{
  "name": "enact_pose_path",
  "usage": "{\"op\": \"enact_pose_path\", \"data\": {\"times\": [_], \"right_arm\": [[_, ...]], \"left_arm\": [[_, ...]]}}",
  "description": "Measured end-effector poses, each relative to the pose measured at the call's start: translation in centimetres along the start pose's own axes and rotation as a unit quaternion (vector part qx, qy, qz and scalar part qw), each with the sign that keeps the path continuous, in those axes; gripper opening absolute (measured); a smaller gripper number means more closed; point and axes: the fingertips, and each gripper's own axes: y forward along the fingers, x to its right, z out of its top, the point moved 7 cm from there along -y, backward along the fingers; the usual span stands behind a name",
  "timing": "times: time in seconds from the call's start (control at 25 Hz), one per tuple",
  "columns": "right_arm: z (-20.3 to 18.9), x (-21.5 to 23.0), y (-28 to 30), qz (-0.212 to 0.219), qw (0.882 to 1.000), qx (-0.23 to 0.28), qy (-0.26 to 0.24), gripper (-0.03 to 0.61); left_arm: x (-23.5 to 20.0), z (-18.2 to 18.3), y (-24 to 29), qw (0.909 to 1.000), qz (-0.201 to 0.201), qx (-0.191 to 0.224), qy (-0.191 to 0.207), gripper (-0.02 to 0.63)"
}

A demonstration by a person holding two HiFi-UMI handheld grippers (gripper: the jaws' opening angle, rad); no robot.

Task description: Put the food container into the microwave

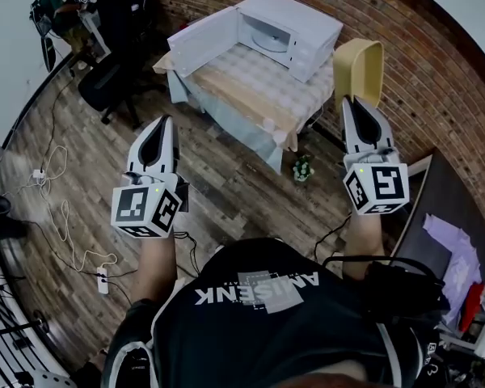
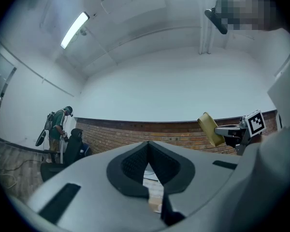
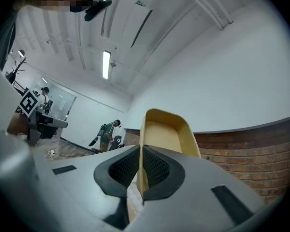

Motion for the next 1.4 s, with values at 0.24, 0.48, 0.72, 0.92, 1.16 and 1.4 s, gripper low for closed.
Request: {"op": "enact_pose_path", "data": {"times": [0.24, 0.48, 0.72, 0.92, 1.16, 1.4], "right_arm": [[0.2, -3.6, 1.6, 0.020, 1.000, -0.010, -0.005, 0.050], [0.2, -7.5, 3.0, 0.032, 0.999, -0.016, -0.010, 0.051], [0.8, -10.3, 4.1, 0.029, 0.999, -0.013, -0.015, 0.049], [0.6, -10.5, 6.4, 0.040, 0.999, -0.009, -0.022, 0.050], [-1.0, -8.7, 12.0, 0.070, 0.997, -0.002, -0.011, 0.049], [-2.3, -6.1, 17.8, 0.086, 0.996, 0.012, 0.000, 0.049]], "left_arm": [[-2.9, -0.5, -1.6, 1.0000, 0.001, 0.001, -0.006, 0.012], [-6.2, -1.3, -3.1, 0.9999, -0.007, -0.007, -0.012, 0.012], [-9.2, -1.8, -4.1, 0.9997, -0.009, -0.012, -0.021, 0.012], [-10.4, -2.4, -2.6, 0.9996, -0.007, -0.013, -0.022, 0.012], [-11.3, -2.7, 0.8, 0.9997, 0.014, -0.017, -0.012, 0.012], [-12.5, -2.2, 5.6, 0.9990, 0.042, -0.017, 0.001, 0.012]]}}
